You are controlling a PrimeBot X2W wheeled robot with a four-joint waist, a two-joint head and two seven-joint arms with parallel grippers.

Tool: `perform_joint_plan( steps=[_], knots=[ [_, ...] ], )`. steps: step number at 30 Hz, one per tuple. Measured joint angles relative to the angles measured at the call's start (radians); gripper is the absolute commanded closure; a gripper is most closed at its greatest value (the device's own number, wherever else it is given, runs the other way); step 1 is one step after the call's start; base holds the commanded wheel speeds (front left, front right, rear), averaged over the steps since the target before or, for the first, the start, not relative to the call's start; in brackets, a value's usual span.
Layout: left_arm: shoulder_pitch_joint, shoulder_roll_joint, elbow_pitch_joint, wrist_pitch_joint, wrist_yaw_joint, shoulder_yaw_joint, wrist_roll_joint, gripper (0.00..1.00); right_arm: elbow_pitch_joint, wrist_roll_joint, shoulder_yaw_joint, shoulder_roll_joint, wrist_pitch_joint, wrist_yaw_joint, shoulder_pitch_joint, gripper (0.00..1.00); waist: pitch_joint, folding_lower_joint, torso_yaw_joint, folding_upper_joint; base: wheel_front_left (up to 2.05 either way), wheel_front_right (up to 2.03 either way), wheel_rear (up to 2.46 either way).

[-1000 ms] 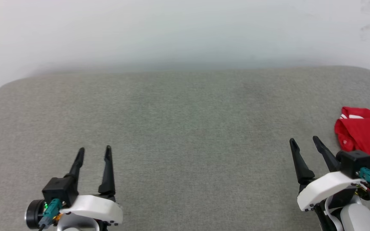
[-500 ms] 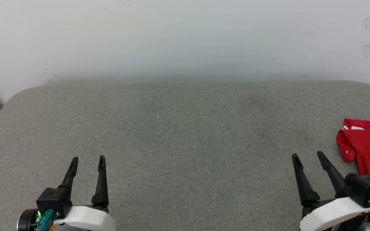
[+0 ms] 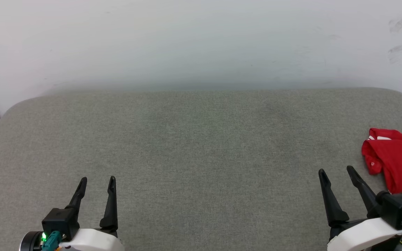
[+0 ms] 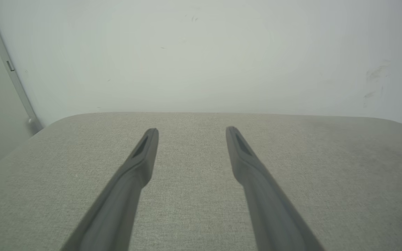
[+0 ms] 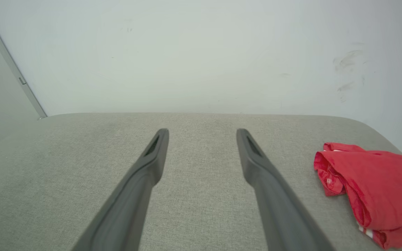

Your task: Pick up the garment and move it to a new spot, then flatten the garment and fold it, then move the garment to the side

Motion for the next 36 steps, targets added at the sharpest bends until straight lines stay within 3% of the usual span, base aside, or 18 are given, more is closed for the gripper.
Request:
perform_joint_plan(
  steps=[11, 12, 17, 36],
  knots=[
    [-0.003, -0.01, 0.02, 0.0, -0.005, 0.011, 0.014, 0.0, -0.017, -0.016, -0.004, 0.002, 0.0, 0.0, 0.001, 0.0, 0.004, 0.0, -0.006, 0.0, 0.0, 0.0, 0.0],
    [-0.002, -0.012, 0.022, 0.001, -0.005, 0.01, 0.016, 1.0, -0.013, -0.016, -0.003, 0.002, 0.0, 0.0, 0.001, 1.0, 0.004, 0.0, -0.006, 0.0, 0.0, 0.0, 0.0],
    [0.025, -0.043, 0.058, 0.011, -0.01, -0.001, -0.002, 1.0, 0.03, 0.004, 0.002, 0.002, 0.0, 0.0, 0.015, 1.0, 0.004, 0.0, -0.006, 0.0, 0.0, 0.0, 0.0],
    [-0.001, -0.107, 0.096, 0.092, -0.095, 0.096, -0.279, 1.0, 0.123, 0.379, -0.001, -0.01, -0.005, 0.0, -0.024, 1.0, 0.009, 0.0, -0.002, 0.0, 0.0, 0.0, 0.0]
  ],
)
